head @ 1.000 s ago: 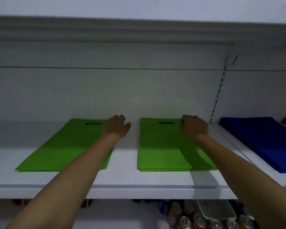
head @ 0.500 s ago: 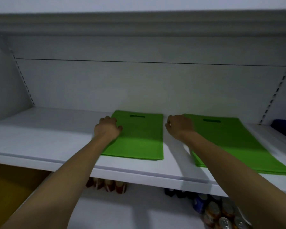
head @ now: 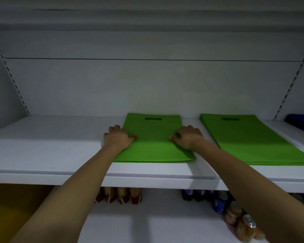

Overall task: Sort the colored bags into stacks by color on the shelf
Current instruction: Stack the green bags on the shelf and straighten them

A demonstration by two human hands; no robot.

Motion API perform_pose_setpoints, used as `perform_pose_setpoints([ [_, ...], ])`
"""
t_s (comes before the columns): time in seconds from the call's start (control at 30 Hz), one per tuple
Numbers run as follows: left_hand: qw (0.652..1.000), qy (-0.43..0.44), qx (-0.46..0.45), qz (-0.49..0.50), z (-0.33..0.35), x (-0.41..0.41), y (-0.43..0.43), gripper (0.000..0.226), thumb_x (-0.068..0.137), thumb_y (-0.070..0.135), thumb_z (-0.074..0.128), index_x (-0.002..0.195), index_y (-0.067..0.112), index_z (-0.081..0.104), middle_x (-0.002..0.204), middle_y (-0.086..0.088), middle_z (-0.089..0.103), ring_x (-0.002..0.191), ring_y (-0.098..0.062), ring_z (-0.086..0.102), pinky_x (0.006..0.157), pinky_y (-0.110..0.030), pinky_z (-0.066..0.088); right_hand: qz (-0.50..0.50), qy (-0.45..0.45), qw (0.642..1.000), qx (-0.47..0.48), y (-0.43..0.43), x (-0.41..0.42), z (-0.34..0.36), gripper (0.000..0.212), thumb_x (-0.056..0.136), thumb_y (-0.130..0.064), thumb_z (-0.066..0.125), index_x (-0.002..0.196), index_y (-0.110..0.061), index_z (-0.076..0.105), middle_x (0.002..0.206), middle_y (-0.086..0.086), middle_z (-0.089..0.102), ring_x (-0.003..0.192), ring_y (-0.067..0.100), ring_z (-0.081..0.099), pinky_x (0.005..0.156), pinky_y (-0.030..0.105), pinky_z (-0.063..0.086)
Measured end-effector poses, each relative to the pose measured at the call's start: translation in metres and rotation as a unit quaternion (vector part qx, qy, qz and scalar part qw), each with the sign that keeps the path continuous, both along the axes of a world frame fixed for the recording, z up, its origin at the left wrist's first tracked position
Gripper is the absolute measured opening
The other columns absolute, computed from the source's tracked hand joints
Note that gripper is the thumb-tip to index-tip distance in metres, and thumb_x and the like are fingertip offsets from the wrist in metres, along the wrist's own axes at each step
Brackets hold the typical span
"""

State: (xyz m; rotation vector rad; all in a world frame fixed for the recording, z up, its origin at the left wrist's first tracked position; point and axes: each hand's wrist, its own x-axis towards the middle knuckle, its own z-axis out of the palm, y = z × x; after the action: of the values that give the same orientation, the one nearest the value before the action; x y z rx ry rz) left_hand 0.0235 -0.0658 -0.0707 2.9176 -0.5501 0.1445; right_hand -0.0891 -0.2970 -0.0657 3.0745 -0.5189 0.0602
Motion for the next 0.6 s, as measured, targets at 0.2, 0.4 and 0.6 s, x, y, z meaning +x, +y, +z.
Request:
perform_pose_setpoints([
  [0.2,0.999,-0.038,-0.010,-0.019,-0.005,-0.002,-0.001,0.066,0.092,0.061,0.041,0.118,0.002,0.055,0.121,-0.014,0.052,0.117,-0.031,0.043,0.090,-0.038,0.037,-0.011,-0.028,0.999,-0.017,0.007,-0.002,-0.005,0.057,0.095,-0.062,0.031,0.116,-0.019,0.062,0.119,0.011,0.059,0.110,0.030,0.049,0.088,0.037,0.036],
  [0.4,0.996,-0.081,-0.004,-0.025,-0.009,-0.003,-0.001,0.060,0.094,0.059,0.040,0.104,0.004,0.061,0.110,-0.013,0.057,0.109,-0.030,0.048,0.084,-0.035,0.037,-0.040,-0.065,0.997,0.007,0.018,0.000,0.003,0.046,0.093,-0.055,0.045,0.121,-0.022,0.061,0.122,0.011,0.058,0.111,0.030,0.053,0.091,0.033,0.039],
  [0.6,0.996,-0.071,-0.037,-0.025,-0.013,-0.002,-0.002,0.056,0.093,0.057,0.043,0.098,0.004,0.061,0.108,-0.013,0.057,0.109,-0.030,0.047,0.080,-0.035,0.035,-0.148,-0.217,0.923,0.282,0.019,0.010,0.011,0.036,0.082,-0.027,0.071,0.115,-0.013,0.067,0.121,0.008,0.064,0.108,0.024,0.060,0.085,0.025,0.045],
])
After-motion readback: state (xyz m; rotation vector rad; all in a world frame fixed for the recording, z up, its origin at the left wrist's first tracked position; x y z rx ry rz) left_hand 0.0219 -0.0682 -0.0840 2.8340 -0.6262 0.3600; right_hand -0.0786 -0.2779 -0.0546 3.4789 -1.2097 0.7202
